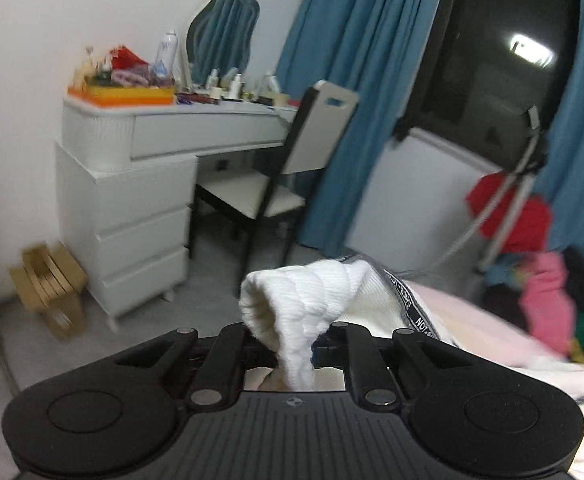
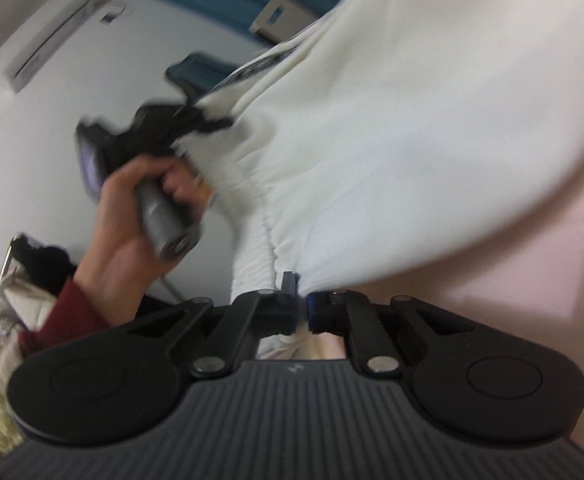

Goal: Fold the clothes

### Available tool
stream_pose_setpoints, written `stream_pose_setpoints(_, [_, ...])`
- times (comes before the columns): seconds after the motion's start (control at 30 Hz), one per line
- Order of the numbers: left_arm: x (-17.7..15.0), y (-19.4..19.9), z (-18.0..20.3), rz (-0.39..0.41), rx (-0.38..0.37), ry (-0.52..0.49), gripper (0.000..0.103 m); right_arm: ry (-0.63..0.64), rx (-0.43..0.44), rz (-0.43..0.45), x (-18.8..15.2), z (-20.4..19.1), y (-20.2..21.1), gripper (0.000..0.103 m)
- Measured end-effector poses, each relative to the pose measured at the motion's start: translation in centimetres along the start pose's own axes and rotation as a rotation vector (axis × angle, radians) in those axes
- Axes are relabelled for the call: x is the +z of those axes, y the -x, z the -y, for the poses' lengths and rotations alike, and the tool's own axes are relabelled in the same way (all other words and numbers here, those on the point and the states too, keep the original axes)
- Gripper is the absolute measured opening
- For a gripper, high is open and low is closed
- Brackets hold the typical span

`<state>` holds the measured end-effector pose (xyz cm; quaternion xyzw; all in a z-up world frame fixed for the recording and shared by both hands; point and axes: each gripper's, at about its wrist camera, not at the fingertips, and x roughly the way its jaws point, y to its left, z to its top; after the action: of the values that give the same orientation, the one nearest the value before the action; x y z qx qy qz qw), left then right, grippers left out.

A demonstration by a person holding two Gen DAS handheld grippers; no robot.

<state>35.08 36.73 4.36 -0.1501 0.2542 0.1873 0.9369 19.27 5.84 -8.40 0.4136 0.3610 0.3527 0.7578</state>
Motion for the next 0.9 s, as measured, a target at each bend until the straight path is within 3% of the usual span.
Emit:
stream_pose_setpoints(0.17, [-1.8,-6.6,1.2,-0.084,0.033,-0.088,0.016,0.077,-0.078,-0.061,1.1,-0.1,-5.2,0.011])
stream_pose_setpoints(0.27, [-3.0,-7.9,1.2,-0.115,0.03,-0.081,0.019,0.112,-0.11,-0.089,1.9,-0.2,-5.0,0.016])
stream_pose_setpoints(0.3, [-3.3,-7.7,1.0,-0.124,0.022,-0.082,0.026,0.122,-0.117,-0.096,2.2,-0.4,-4.5,0.019])
stream_pose_setpoints(0.33, [-3.6,-7.4,0.9,-0.133,0.015,-0.086,0.03,0.133,-0.124,-0.104,2.5,-0.6,-4.0,0.033])
stream_pose_setpoints(0.37, [-3.9,-7.1,0.9,-0.137,0.02,-0.11,0.043,0.144,-0.131,-0.112,2.8,-0.8,-3.5,0.057])
stream_pose_setpoints(0.4, [-4.2,-6.6,1.2,-0.142,0.033,-0.149,0.055,0.155,-0.139,-0.12,3.1,-1.0,-3.0,0.067])
stream_pose_setpoints(0.43, [-4.7,-5.8,1.5,-0.133,0.045,-0.181,0.06,0.166,-0.146,-0.127,3.4,-1.2,-2.5,0.079])
stream_pose_setpoints(0.57, [-6.4,-0.4,3.1,-0.076,0.021,-0.246,0.079,0.249,-0.196,-0.123,3.8,-2.2,1.0,0.08])
stream_pose_setpoints(0.8, [-9.3,10.4,6.3,0.033,-0.074,-0.317,0.085,0.439,-0.338,0.049,5.3,-6.3,10.5,0.079])
stream_pose_setpoints(0.9, [-11.4,15.5,8.1,0.083,-0.154,-0.316,0.086,0.487,-0.385,0.125,6.1,-7.2,15.6,0.079])
